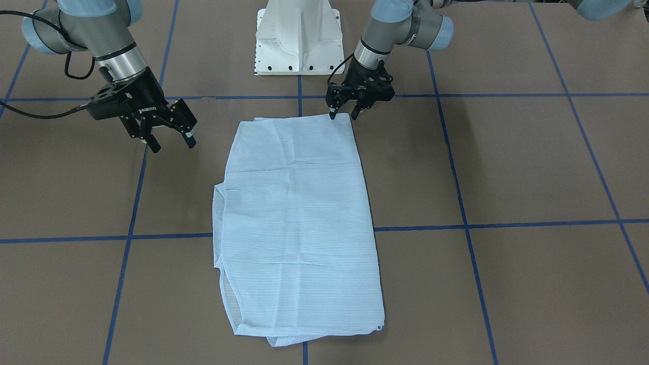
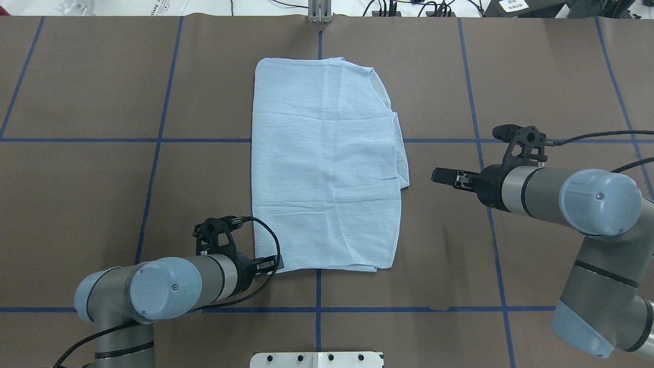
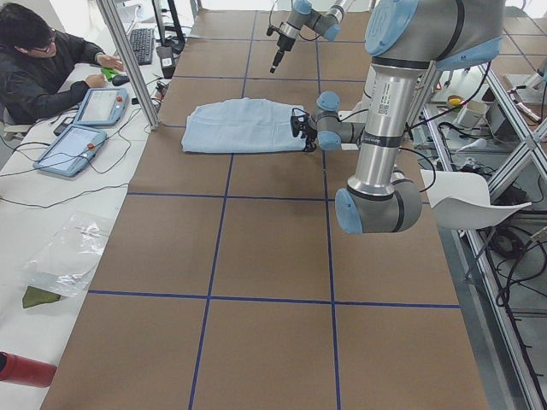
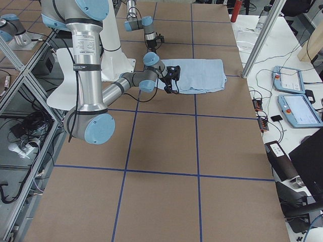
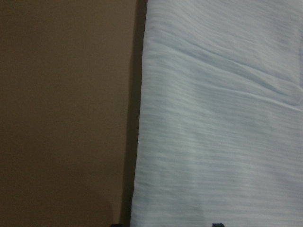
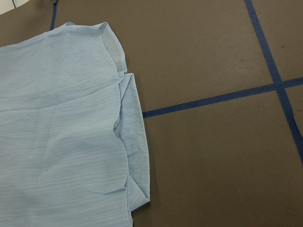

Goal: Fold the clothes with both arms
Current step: 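Lower both grippers onto the near corners of the folded shirt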

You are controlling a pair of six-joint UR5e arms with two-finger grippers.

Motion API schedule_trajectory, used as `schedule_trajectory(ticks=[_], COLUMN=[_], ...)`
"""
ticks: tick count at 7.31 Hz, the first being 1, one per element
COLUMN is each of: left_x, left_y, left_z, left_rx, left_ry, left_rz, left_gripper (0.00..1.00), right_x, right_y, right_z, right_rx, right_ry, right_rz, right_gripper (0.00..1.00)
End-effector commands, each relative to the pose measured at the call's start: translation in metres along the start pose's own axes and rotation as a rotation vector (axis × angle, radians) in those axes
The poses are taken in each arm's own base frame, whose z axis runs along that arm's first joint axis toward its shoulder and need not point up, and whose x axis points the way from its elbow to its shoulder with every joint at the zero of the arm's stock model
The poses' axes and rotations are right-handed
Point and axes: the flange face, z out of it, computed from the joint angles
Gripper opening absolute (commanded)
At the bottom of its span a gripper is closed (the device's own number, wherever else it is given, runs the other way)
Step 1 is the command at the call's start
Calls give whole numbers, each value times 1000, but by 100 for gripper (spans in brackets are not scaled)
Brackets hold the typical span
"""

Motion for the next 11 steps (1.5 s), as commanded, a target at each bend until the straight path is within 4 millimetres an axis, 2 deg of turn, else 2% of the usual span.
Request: schedule_trajectory(ticks=[1,2,6,7,8,9,10,11], left_x=[0,0,1,1,2,2,2,3], left_y=[1,1,1,1,1,1,1,1], left_z=[1,1,1,1,0,0,-1,-3], left_rx=[0,0,0,-2,1,1,1,0], left_ry=[-2,-2,1,1,5,5,6,11], left_rz=[-1,-1,-1,-1,-3,-10,-10,-12], left_gripper=[60,51,47,29,7,0,0,0], right_x=[0,0,0,-1,-3,-6,-13,-26], right_y=[0,0,0,1,3,5,13,37], right_z=[0,0,1,0,1,2,3,8], right_rx=[0,0,0,-3,-5,4,11,24], right_ry=[0,0,0,-2,-4,-5,-10,-19], right_rz=[1,0,0,-1,3,42,156,216], right_gripper=[100,100,100,100,100,100,97,95])
